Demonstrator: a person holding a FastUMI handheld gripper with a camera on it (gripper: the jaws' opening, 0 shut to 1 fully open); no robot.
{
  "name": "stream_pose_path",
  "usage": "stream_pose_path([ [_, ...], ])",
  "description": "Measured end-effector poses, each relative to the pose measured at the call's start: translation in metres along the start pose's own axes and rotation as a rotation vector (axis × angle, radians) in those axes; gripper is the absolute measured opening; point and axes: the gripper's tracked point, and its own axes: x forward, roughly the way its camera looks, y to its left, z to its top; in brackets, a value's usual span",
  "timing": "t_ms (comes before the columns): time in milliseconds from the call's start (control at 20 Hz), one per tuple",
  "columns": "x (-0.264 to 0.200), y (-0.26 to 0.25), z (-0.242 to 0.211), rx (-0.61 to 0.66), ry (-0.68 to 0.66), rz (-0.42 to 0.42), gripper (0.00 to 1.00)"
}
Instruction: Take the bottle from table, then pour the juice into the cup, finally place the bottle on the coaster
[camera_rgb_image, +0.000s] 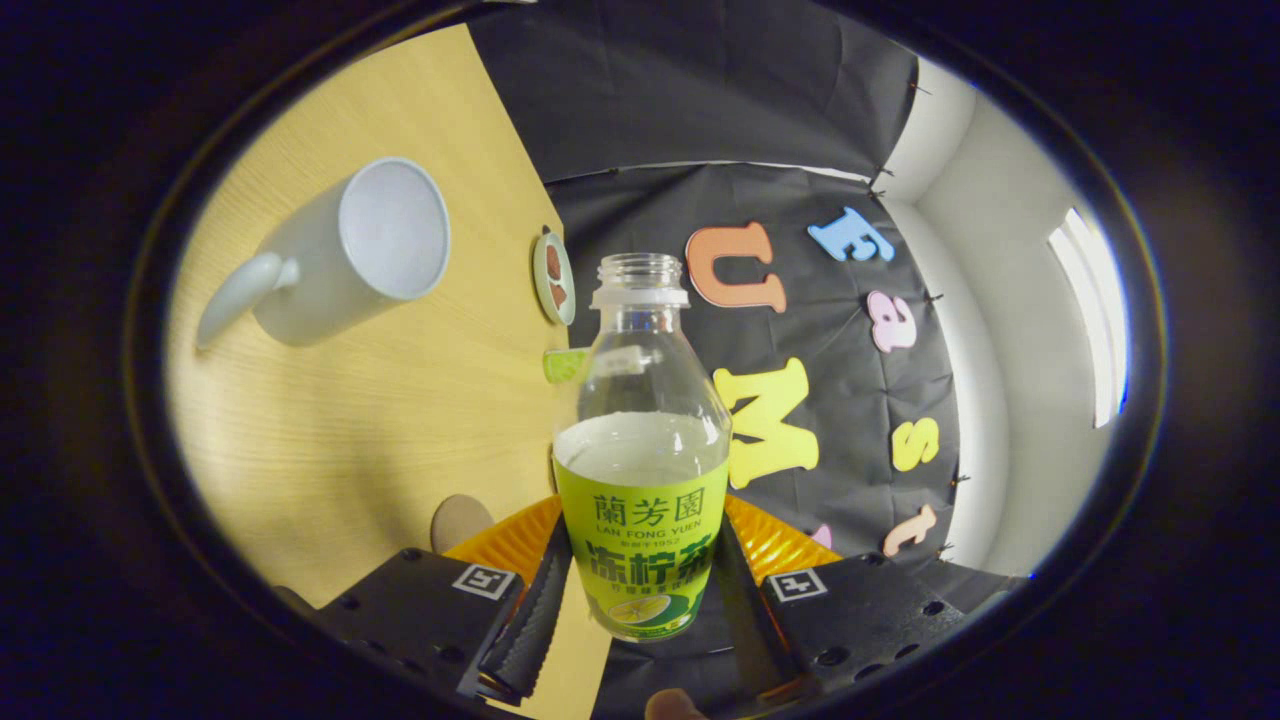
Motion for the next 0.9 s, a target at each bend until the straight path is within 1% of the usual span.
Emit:
stream_pose_path([
  [450,0.000,-0.003,0.006,-0.150,-0.016,-0.044,0.77],
  [900,-0.004,-0.006,0.014,-0.237,-0.028,-0.073,0.77],
])
